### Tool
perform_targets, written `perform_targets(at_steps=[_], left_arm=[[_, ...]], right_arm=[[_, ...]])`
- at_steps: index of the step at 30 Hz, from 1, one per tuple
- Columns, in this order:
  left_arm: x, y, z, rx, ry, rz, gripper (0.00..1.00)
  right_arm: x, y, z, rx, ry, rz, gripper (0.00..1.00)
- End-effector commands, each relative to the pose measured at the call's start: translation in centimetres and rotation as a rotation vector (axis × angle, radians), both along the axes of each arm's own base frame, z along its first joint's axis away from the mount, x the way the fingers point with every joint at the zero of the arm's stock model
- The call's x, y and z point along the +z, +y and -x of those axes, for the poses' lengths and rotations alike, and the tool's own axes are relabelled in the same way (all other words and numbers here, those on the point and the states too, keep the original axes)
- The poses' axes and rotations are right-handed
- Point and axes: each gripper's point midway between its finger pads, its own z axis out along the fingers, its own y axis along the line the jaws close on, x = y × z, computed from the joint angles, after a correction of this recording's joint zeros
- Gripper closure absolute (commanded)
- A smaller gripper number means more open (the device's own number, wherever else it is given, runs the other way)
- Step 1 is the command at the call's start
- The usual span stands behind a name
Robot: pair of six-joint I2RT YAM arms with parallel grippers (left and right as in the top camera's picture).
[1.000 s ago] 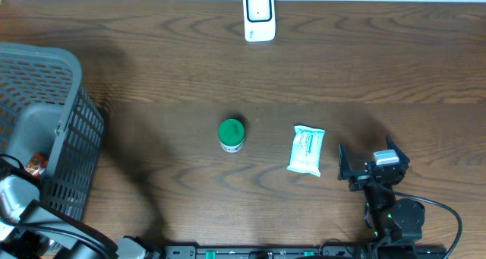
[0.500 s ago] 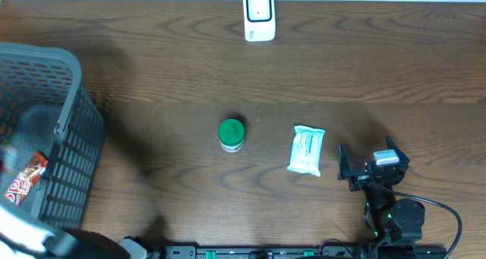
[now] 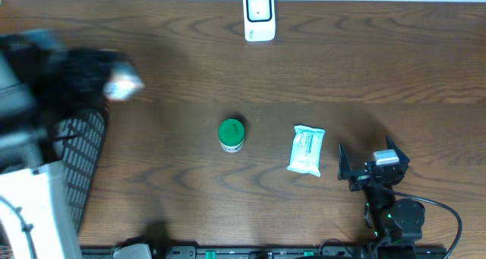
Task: Scan the item barcode
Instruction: 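Place the orange snack box beside the jar and release it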
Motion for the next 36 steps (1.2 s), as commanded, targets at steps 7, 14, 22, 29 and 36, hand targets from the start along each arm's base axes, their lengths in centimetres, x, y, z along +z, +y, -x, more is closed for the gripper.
perform_targets(at_steps=[7,14,22,29,36], left_arm=[[-10.1,-17.1,-1.2,-0.421,0.188,-0.404,0.51],[-20.6,-27.4,-1.6,-0.633,0.303,-0.487,0.51],[-33.0,-31.7,-1.7,-0.838,0.38,-0.627,0.51],[-35.8,-30.1,-2.2,-1.246,0.23,-0.952,0.51],[-35.4,-28.2,-4.1,-1.41,0.129,-1.218,0.29]], right_arm=[[-0.1,0.3,0.1,0.012,0.003,-0.011,0.01],[-0.1,0.3,0.1,0.012,0.003,-0.011,0.01],[-0.1,0.3,0.1,0.012,0.003,-0.011,0.01],[-0.1,0.3,0.1,0.012,0.003,-0.011,0.01],[-0.1,0.3,0.1,0.012,0.003,-0.011,0.01]])
